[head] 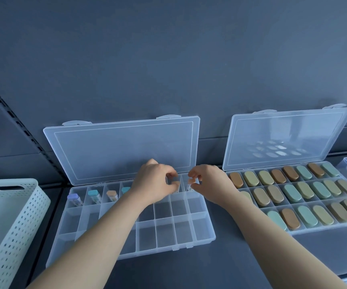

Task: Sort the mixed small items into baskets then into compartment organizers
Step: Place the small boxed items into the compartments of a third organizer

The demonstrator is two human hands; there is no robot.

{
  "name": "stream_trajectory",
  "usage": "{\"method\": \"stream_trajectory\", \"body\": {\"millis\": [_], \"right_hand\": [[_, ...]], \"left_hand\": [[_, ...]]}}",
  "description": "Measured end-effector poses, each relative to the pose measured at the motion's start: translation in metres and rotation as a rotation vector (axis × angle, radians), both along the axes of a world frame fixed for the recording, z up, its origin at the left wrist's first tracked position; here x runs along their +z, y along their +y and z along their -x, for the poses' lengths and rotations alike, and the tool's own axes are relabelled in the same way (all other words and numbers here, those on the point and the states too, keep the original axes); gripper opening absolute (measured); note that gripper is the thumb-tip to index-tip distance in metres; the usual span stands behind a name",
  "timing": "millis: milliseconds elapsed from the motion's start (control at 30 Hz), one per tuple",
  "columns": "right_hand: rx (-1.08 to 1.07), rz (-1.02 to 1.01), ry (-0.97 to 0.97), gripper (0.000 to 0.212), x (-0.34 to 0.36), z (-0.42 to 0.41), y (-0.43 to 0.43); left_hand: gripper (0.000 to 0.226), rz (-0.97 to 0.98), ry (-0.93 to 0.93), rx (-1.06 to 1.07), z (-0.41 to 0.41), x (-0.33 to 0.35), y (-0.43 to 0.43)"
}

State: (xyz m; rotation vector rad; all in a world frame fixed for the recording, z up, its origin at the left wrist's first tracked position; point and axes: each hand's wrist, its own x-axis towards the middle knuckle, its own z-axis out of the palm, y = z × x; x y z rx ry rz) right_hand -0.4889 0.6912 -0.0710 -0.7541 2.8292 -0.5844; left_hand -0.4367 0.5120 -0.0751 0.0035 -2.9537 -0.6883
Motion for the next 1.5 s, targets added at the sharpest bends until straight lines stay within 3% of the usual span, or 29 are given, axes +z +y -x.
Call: {"method": "stream_trajectory", "body": {"millis": [200,433,533,667,900,1167,1300,1400,1500], "right_hand": [[0.050,0.016,0.069,0.035,0.023,-0.017,-0.014],[0.273,0.064,0.117,0.038,0.050,-0.070,-0.095],[0.390,0.101,0.099,0.037,0.055,-0.098,-0.148],[0.484,0.169,0.041,0.031,0.054,-0.132,-0.212],[0.542,0.145,-0.094,0.033,0.050,-0.170,-0.300],[0.617,-0.115,-0.176,0.031,0.040,-0.182,-0.355],[0.699,-0.382,-0.191,0.032,0.029,-0.185,-0.380],[0.732,-0.469,-0.204,0.029,0.020,-0.188,-0.392],[0.759,-0.503,-0.260,0.026,0.017,-0.188,-0.399]], "left_hand": [[0.025,0.080,0.114,0.028,-0.036,0.026,-0.024],[0.023,0.182,0.186,0.188,-0.145,0.056,-0.105],[0.021,0.219,0.161,0.329,-0.199,0.064,-0.159],[0.028,0.153,-0.043,0.480,-0.254,0.057,-0.245],[0.040,0.115,-0.431,0.301,-0.261,0.016,-0.322],[0.019,0.161,-0.493,0.053,-0.248,0.003,-0.337],[0.012,-0.033,-0.414,0.166,-0.262,0.010,-0.343],[0.010,-0.176,-0.347,0.258,-0.278,0.019,-0.353],[0.016,-0.589,-0.362,0.312,-0.290,0.026,-0.354]]}}
